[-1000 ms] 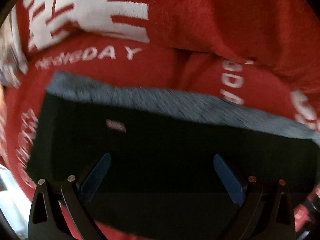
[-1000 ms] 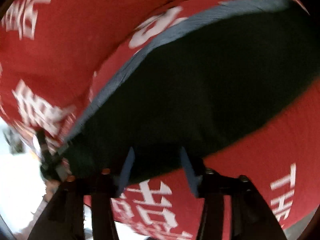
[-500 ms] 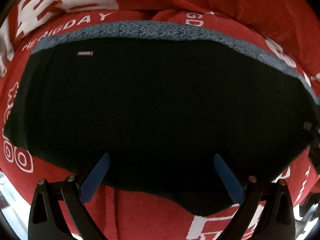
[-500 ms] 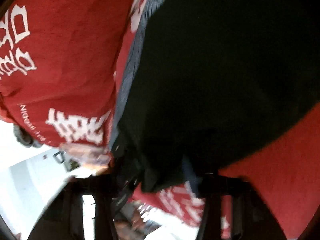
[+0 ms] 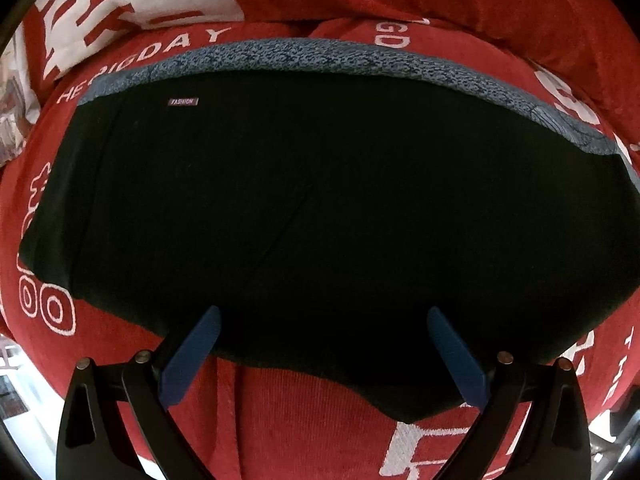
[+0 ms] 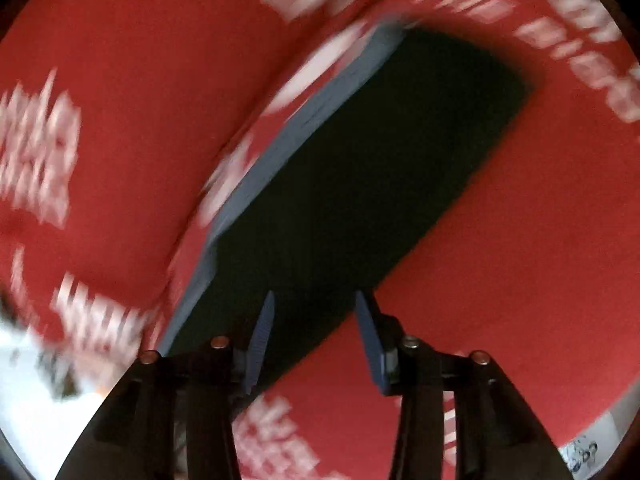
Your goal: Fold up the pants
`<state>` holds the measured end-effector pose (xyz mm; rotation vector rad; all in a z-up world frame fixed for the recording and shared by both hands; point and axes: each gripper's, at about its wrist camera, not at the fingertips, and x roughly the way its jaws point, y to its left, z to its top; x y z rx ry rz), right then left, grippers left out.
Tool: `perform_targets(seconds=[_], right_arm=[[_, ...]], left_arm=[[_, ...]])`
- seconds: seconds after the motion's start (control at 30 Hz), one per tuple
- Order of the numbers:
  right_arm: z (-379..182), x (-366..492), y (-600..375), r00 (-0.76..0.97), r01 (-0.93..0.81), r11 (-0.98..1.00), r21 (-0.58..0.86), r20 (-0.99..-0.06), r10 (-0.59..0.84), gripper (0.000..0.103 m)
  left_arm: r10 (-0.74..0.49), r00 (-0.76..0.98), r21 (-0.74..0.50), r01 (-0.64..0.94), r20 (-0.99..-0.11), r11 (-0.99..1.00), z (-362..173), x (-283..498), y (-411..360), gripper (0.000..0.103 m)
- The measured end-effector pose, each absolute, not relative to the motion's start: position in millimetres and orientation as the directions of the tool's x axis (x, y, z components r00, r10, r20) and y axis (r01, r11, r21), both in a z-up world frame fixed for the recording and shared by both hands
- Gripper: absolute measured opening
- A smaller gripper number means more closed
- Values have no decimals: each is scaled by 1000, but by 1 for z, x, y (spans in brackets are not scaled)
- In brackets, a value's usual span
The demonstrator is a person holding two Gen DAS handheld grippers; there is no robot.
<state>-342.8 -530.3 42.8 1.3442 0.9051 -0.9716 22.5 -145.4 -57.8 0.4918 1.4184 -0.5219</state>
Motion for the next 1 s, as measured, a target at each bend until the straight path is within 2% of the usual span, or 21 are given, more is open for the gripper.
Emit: perform_targets(seconds=[0.1, 0.23, 0.27, 0.3, 0.47, 0.57, 0.63, 0.77, 0.87, 1.0], right_arm=[[35, -376, -556, 280, 955, -82, 285, -957, -72, 46], [20, -379, -560, 311, 945, -89, 315, -949, -57, 44], [20, -377, -562, 325, 942, -71, 329, -944, -63, 28], [20, -375, -566, 331, 942, -50, 333, -942, -50, 7], [42, -352, -570, 306, 949, 106, 297, -949, -72, 5], [47, -351, -562, 309, 949, 98, 301, -947, -88, 5], [46, -353, -563, 243, 967, 105, 231, -961, -131, 5], [22, -381, -573, 251, 965, -54, 258, -962, -105, 5], [32, -381, -571, 278, 957, -47, 286, -951, -133, 9], [26, -395, -572, 335, 937, -72, 342, -938, -88, 15]], left_arm=[[-33, 86, 25, 600, -996, 800, -66, 30, -144, 103], [-19, 84, 33, 580, -996, 814, -66, 27, -141, 103], [-15, 83, 36, 578, -996, 815, -66, 27, -143, 103], [-8, 85, 42, 579, -996, 814, -66, 27, -144, 103], [33, 105, 91, 608, -994, 789, -61, 25, -166, 103], [53, 114, 112, 612, -992, 783, -60, 25, -176, 103], [52, 134, 124, 620, -990, 775, -54, 22, -180, 103], [56, 150, 137, 614, -987, 778, -50, 15, -179, 103], [55, 154, 139, 612, -987, 778, -52, 12, -174, 103], [65, 164, 150, 586, -984, 796, -53, 7, -167, 103]])
